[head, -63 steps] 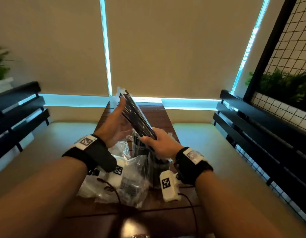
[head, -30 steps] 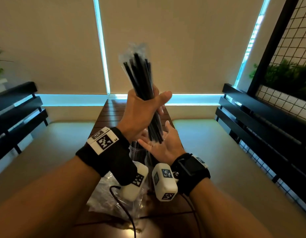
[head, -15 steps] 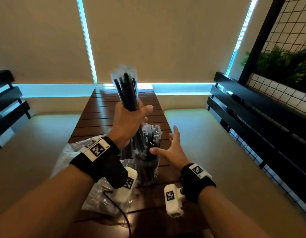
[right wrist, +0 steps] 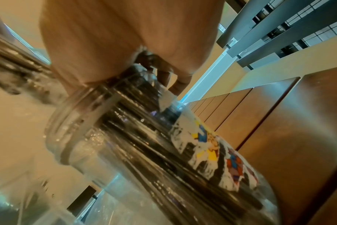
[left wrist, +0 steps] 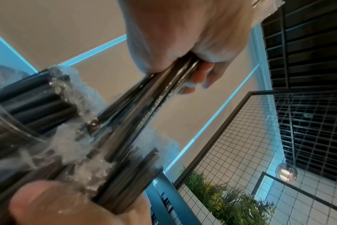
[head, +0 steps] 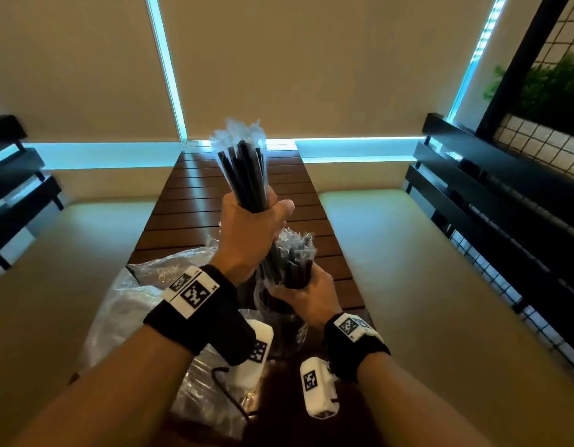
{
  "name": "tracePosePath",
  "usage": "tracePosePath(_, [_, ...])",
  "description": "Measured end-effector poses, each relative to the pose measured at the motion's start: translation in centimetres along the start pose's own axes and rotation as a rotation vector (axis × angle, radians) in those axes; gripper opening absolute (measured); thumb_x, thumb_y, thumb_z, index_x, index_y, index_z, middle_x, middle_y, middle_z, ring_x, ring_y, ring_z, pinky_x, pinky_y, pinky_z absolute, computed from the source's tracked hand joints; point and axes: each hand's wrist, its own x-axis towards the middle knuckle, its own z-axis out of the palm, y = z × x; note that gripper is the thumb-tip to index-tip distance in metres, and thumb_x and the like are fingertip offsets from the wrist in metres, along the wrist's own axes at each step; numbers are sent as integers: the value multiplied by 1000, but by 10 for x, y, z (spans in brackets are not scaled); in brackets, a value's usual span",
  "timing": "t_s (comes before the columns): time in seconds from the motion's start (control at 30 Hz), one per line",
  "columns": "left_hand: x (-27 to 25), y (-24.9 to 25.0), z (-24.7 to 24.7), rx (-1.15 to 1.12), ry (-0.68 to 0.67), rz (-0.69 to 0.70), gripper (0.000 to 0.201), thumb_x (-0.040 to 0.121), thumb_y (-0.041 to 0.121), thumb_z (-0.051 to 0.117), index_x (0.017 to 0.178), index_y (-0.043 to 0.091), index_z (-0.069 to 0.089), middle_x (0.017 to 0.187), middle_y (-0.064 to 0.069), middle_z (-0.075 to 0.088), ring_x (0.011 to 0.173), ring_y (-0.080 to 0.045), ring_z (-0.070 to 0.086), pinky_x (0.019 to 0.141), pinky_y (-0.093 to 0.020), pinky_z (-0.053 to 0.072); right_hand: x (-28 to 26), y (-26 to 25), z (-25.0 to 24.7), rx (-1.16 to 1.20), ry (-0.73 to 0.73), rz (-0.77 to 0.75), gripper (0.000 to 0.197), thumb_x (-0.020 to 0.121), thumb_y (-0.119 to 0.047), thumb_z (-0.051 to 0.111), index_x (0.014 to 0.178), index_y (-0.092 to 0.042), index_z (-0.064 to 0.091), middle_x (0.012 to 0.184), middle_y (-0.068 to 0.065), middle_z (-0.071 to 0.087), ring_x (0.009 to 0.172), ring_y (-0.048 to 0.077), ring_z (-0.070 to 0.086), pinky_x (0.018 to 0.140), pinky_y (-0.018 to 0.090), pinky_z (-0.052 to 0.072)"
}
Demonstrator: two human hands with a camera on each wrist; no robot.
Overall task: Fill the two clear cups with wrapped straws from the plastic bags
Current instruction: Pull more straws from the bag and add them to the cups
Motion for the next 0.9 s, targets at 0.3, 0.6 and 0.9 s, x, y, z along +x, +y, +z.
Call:
tracePosePath(0.3, [1,-19,-2,-85,58,-85,41,81,-8,68,58,12,42,47,2,42,41,-17,42,50,-29,43,2,-1,-6,41,-47,45,38,73,-8,83,108,-17,70,101,-7,74,89,-3,68,73,13,54])
tracePosePath(0.6, [-7,-34,3,-113,245,-160,37,79,-10,65,59,12,43,50,-8,37,40,-17,39,47,-26,43,-2,-4,2,-90,17,40,25,82,-17,75,107,-16,69,99,-3,73,93,9,67,80,21,52])
tracePosePath(0.9, [-10,-58,-2,-73,316,-207,32,76,-5,64,60,17,49,55,-3,46,49,-17,47,49,-28,44,-2,-9,-2,-65,-59,127,28,80,-9,66,103,-25,64,100,-2,71,95,14,65,78,18,51])
